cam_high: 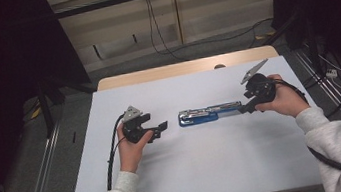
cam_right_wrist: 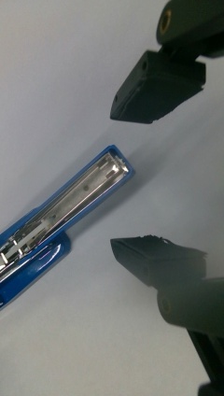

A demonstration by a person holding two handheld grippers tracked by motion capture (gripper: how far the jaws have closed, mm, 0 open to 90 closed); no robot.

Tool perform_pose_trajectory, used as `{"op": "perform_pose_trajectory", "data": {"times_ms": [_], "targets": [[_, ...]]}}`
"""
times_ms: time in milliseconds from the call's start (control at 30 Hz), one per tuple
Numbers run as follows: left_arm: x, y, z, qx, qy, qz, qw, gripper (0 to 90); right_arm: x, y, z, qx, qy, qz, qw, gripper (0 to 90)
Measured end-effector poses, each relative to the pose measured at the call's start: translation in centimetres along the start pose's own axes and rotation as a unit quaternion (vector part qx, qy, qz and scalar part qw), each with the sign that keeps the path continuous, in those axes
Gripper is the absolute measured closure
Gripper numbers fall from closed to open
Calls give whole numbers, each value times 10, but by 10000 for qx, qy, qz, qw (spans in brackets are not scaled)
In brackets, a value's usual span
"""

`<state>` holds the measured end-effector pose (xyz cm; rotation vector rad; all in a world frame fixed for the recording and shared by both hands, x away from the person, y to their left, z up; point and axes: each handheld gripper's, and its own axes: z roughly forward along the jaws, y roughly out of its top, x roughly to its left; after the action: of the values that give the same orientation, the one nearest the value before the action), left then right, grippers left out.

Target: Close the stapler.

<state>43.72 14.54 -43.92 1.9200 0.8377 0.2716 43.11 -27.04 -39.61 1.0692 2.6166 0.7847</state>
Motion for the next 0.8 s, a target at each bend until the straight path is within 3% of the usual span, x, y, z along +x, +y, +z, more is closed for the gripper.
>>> {"op": "perform_pose_trajectory", "data": {"times_ms": [33,100,133,167,267,300,333,367,433,500,567,800], "targets": [[-2,2,3,20,53,82,9999,236,-2,-4,1,-24,-79,43,10000,395],[-2,2,5,37,67,89,9999,290,-2,-6,1,-4,-105,57,9999,415],[-2,2,8,86,24,117,9999,323,-3,-8,2,9,-126,68,9999,496],[-4,4,11,185,33,221,9996,350,-3,-9,3,27,-110,38,9999,523],[-5,5,14,201,19,239,9995,448,-3,-11,4,69,-256,49,9996,565],[-5,6,16,253,28,283,9993,500,-3,-14,5,77,-244,66,9997,628],[-6,7,17,249,9,277,9993,500,-3,-14,5,77,-244,66,9997,628],[-6,7,20,274,-42,207,9994,553,-3,-15,7,86,-353,139,9992,693],[-6,6,22,336,-34,221,9992,591,-2,-16,7,88,-427,181,9989,705],[-7,3,27,532,-50,222,9983,689,-3,-19,10,78,-561,296,9980,780],[-8,2,28,562,-66,222,9982,739,-3,-19,11,74,-564,326,9979,814],[-9,1,33,662,-124,184,9976,816,-2,-20,17,104,-616,291,9976,872]]}}
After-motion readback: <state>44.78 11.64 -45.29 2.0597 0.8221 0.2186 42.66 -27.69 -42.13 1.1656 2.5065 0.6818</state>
